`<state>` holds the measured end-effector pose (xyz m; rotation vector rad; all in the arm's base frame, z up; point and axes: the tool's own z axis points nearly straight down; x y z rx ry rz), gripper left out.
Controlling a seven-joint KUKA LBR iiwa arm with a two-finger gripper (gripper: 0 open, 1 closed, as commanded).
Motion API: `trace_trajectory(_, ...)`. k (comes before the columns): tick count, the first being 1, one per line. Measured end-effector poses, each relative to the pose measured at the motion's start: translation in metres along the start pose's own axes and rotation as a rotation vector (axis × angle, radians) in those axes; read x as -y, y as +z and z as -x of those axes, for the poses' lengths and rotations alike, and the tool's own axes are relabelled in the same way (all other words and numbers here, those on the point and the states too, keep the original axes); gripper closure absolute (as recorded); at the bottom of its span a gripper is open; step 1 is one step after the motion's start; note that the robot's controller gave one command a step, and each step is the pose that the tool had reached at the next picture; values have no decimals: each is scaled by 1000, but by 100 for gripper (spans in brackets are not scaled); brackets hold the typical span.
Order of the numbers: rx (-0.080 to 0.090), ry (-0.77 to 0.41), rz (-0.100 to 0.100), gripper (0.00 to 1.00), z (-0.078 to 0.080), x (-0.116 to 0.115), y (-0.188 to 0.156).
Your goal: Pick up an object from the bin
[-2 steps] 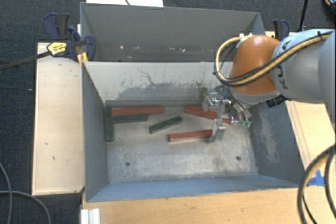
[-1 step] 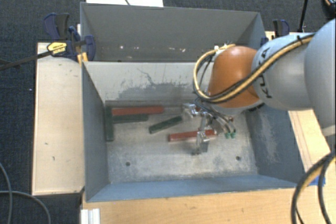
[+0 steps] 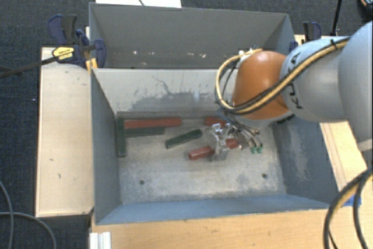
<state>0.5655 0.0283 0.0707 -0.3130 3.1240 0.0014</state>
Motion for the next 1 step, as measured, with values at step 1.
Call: trace_trajectory(1, 8, 111, -2, 100, -23, 19, -152)
